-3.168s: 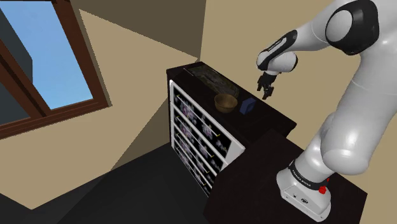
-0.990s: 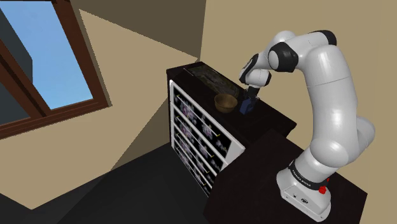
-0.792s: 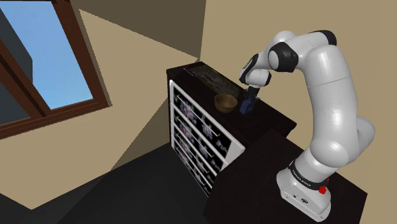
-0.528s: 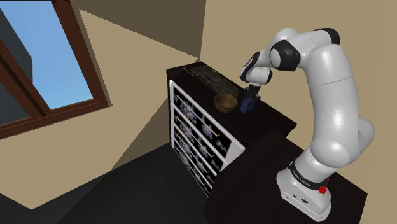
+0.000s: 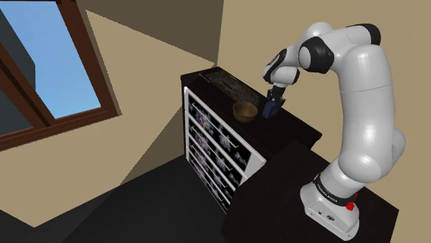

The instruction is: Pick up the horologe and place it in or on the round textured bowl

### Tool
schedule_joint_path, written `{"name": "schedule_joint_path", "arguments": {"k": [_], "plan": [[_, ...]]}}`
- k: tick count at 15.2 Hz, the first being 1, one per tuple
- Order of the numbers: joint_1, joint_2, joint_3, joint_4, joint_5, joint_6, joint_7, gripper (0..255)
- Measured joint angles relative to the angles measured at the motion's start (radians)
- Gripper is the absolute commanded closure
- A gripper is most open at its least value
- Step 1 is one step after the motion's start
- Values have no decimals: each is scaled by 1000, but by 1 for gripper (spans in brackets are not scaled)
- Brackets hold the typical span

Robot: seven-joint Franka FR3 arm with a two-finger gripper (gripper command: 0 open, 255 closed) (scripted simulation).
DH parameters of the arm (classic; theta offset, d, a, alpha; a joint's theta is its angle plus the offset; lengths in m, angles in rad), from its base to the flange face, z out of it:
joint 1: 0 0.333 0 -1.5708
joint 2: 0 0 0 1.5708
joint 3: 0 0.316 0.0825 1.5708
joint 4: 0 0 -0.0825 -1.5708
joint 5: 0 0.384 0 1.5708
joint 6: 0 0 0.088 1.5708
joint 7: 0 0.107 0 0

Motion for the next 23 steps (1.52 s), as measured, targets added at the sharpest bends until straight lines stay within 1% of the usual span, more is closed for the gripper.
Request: {"name": "schedule_joint_path", "arguments": {"k": [11,21,23], "plan": [[50,-110,-68,-10,-77,-93,45,255],[84,-188,-115,12,-141,-182,85,255],[108,-197,-114,14,-150,-190,115,255]]}}
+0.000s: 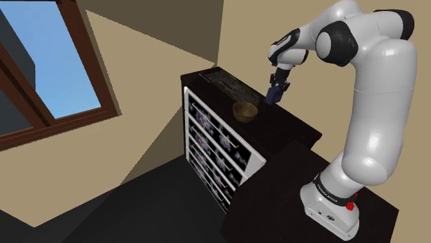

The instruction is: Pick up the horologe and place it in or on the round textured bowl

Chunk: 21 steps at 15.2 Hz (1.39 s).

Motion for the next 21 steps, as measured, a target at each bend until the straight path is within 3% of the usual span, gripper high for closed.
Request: {"name": "schedule_joint_path", "arguments": {"k": [12,21], "plan": [[173,27,51,123,-22,-86,262,255],[165,94,84,116,19,-19,260,255]]}}
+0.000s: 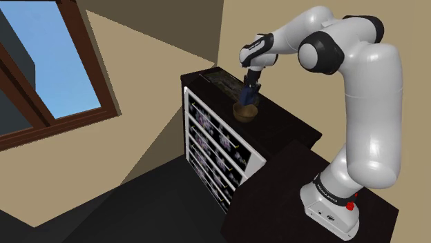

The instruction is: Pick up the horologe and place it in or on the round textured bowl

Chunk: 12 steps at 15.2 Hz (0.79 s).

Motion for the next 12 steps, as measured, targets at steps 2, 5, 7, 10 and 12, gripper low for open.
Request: {"name": "schedule_joint_path", "arguments": {"k": [2,5,7,10,12], "plan": [[-4,17,9,-5,11,20,-5,255],[-10,35,19,-17,25,48,-15,255],[-21,57,29,-13,38,65,-24,255],[-28,78,39,-12,51,83,-30,255],[-29,82,41,-11,53,86,-30,255]]}}
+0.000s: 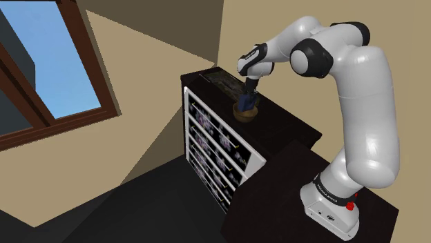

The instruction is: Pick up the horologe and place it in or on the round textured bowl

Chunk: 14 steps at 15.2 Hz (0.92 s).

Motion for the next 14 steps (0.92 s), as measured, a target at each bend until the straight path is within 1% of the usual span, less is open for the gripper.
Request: {"name": "schedule_joint_path", "arguments": {"k": [3,4,10,14], "plan": [[0,1,0,0,1,1,0,255],[0,1,1,0,1,1,0,0],[-1,1,1,0,1,1,0,0],[25,-62,-31,6,-39,-62,25,0]]}}
